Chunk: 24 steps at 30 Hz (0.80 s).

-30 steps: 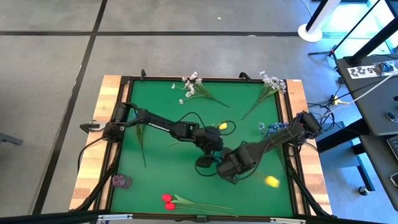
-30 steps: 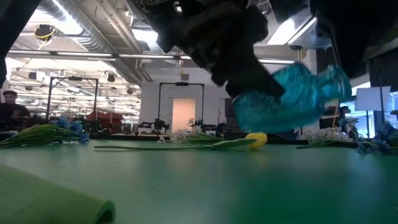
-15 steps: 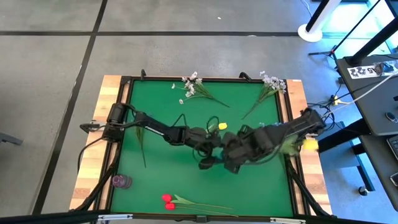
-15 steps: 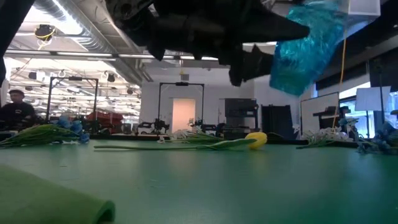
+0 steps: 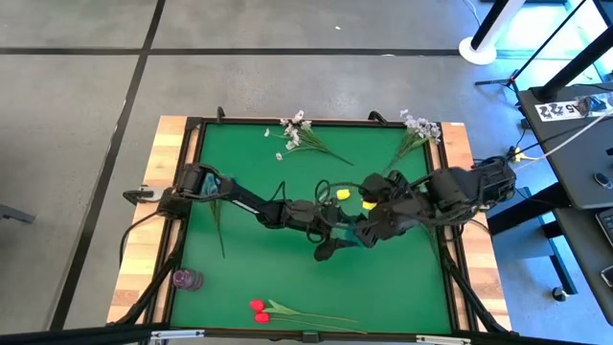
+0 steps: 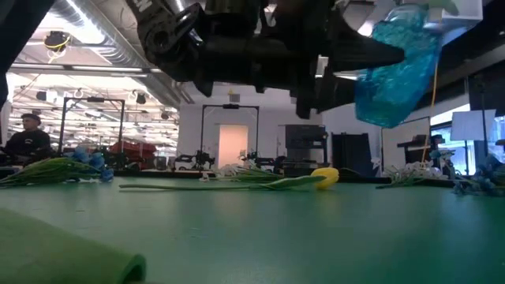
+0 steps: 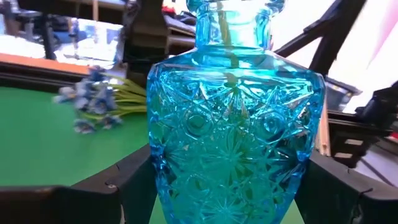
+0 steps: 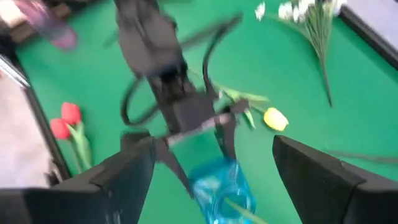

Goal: Sort flowers into vase by color
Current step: Adjust the blue vase

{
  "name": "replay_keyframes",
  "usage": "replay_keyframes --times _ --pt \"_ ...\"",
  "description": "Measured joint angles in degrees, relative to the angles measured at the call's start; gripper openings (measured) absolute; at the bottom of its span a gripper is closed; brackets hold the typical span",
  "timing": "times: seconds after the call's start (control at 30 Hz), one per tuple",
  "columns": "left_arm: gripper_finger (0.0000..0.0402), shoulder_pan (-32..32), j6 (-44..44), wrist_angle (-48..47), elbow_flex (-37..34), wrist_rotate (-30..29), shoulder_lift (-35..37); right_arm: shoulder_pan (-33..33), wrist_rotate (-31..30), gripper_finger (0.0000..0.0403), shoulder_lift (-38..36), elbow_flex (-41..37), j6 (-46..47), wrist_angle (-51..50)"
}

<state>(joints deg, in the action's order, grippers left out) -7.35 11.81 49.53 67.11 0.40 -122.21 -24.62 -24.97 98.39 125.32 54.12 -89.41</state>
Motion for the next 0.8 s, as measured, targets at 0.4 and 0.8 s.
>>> replay_keyframes --times 0.4,0.8 --pt "0.0292 8.0 -1.7 1.9 0.7 -1.6 1.1 -8.2 6.6 0.0325 -2.0 6.2 13.9 -0.6" --pt "0.0292 14.6 -7.0 0.4 0.6 -2.5 9.7 -15.0 -18.4 0.0325 -2.0 -11.8 41.6 -0.5"
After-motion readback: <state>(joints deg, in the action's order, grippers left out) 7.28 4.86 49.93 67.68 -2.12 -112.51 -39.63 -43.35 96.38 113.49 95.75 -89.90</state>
